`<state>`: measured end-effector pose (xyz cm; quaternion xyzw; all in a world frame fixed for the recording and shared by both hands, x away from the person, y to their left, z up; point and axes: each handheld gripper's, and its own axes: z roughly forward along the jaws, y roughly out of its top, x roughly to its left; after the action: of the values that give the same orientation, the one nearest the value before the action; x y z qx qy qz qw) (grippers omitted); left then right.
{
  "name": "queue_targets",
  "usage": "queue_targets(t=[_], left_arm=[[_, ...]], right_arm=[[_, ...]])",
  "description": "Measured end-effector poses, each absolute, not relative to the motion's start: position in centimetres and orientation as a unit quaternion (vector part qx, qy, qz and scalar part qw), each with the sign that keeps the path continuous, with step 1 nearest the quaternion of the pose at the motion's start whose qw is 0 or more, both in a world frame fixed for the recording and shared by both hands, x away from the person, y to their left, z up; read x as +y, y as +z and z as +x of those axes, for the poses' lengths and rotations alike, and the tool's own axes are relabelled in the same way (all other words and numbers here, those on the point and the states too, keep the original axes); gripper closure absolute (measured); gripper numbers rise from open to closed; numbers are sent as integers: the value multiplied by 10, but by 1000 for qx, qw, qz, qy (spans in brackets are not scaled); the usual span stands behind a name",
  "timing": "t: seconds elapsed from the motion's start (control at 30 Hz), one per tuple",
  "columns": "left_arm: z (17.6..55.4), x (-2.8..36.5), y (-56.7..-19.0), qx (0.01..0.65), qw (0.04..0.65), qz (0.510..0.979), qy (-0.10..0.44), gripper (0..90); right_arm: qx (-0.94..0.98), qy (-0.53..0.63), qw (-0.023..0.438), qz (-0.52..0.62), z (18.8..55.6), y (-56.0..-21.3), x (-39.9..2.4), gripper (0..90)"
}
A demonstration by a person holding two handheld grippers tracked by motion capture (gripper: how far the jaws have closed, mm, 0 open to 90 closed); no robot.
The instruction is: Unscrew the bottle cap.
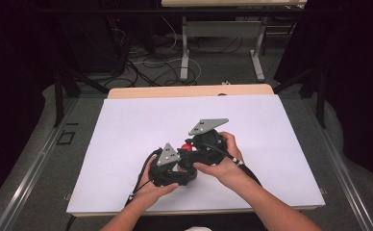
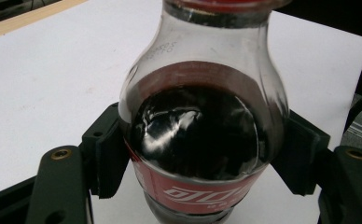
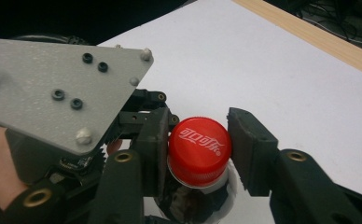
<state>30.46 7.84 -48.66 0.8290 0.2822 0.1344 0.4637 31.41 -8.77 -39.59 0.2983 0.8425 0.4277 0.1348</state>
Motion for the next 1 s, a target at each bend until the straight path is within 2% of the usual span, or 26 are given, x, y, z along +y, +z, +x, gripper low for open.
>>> queue_targets(t=[0.27,0.53,0.73,0.77,0.87,1.0], left_arm=[[304,78,-485,282,465,829,132,304],[303,78,-485,266,465,835,124,305],[302,77,-483,236,470,844,104,304],[300,76,-483,218,475,847,99,303],[297,72,-481,208,477,849,87,302],[296,71,-481,202,475,852,90,302]], right_arm=[[841,438,132,290,314,-397,-91,615],[859,448,84,230,328,-396,-102,619],[882,447,47,145,336,-393,-112,619],[890,446,24,94,340,-392,-115,618],[891,453,-2,27,347,-391,-122,617],[890,455,-22,7,350,-391,-127,613]])
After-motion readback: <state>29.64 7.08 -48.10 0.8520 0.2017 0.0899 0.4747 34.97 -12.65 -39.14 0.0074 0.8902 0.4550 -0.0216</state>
